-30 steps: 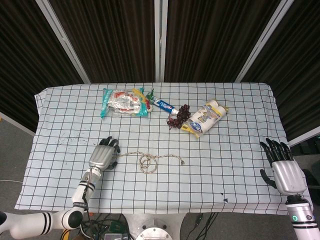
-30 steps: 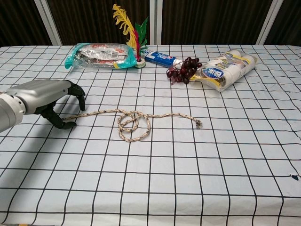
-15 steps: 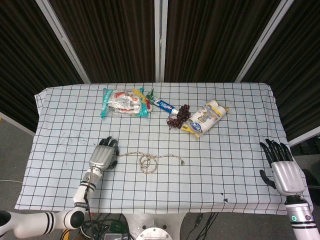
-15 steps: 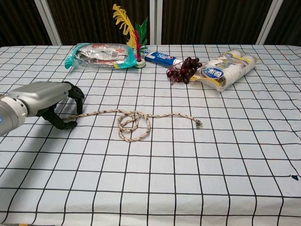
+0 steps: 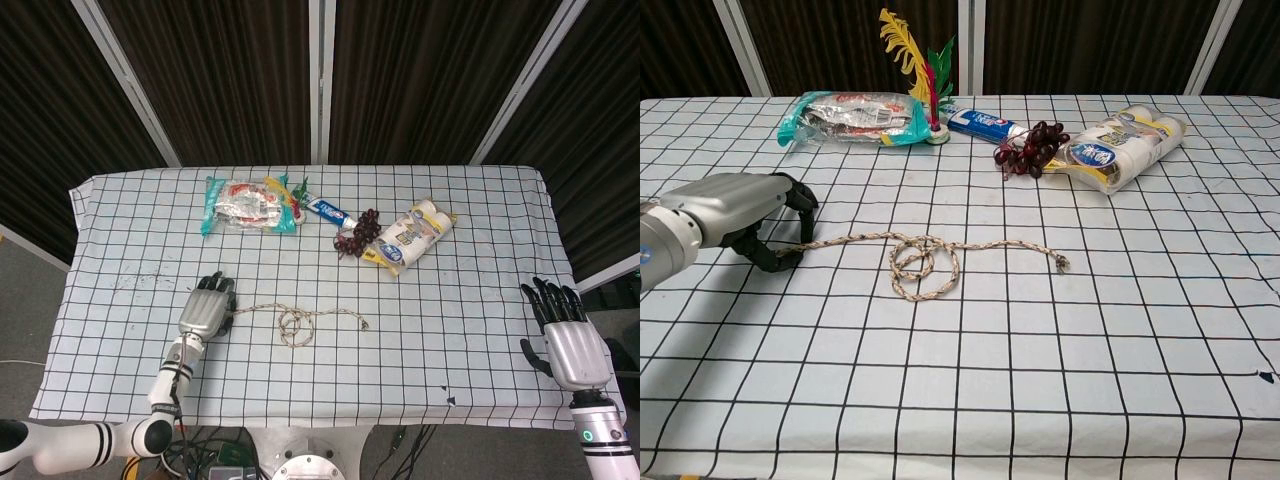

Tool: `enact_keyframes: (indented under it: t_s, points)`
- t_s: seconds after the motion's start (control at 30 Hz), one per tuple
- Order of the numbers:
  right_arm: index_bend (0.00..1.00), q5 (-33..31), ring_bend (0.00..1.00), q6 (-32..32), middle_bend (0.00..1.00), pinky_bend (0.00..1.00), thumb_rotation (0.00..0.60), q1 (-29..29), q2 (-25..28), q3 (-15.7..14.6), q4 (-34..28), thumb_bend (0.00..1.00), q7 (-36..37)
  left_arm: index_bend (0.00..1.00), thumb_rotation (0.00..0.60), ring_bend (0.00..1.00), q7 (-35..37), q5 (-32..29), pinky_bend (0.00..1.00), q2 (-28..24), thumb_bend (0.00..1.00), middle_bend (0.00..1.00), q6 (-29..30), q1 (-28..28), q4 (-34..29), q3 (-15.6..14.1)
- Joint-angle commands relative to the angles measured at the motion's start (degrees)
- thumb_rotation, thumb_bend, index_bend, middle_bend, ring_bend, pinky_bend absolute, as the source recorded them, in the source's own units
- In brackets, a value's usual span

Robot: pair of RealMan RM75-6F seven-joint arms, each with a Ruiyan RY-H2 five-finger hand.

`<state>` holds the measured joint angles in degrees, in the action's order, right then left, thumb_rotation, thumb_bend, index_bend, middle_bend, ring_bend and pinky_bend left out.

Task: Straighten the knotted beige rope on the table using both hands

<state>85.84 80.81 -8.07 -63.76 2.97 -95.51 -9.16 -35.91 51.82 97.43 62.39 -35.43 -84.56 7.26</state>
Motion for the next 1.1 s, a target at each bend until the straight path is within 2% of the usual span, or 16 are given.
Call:
enact_keyframes:
  t_s: [0.03,0.57,0.9,1.1]
  points:
    - [0.00,-0.07,0.00,-0.06,0.00,0.00,0.600,-0.02,-0.03,0.02,0.00,0.30,-0.04,0.50,0.600,0.02,0.45,0.28,0.11,0.10,0.37,0.16,0.28,0.06,0.04,0.13]
    - [0.00,-0.20,0.00,-0.26,0.00,0.00,0.600,-0.08,-0.13,0.03,0.30,0.30,0.17,0.50,0.600,0.02,0.48,0.61,0.11,0.57,0.37,0.16,0.08,-0.16,0.90,-0.39]
    - [0.00,-0.17,0.00,-0.38,0.00,0.00,0.600,-0.13,-0.23,0.01,0.66,0.30,0.53,0.48,0.600,0.02,1.57,1.75,0.11,0.66,0.30,0.16,-0.11,-0.28,1.21,-0.35]
    - [0.00,-0.11,0.00,-0.36,0.00,0.00,0.600,-0.12,-0.25,-0.02,0.79,0.30,0.64,0.50,0.600,0.02,1.15,1.18,0.11,1.19,0.31,0.16,-0.01,-0.31,1.86,-0.23]
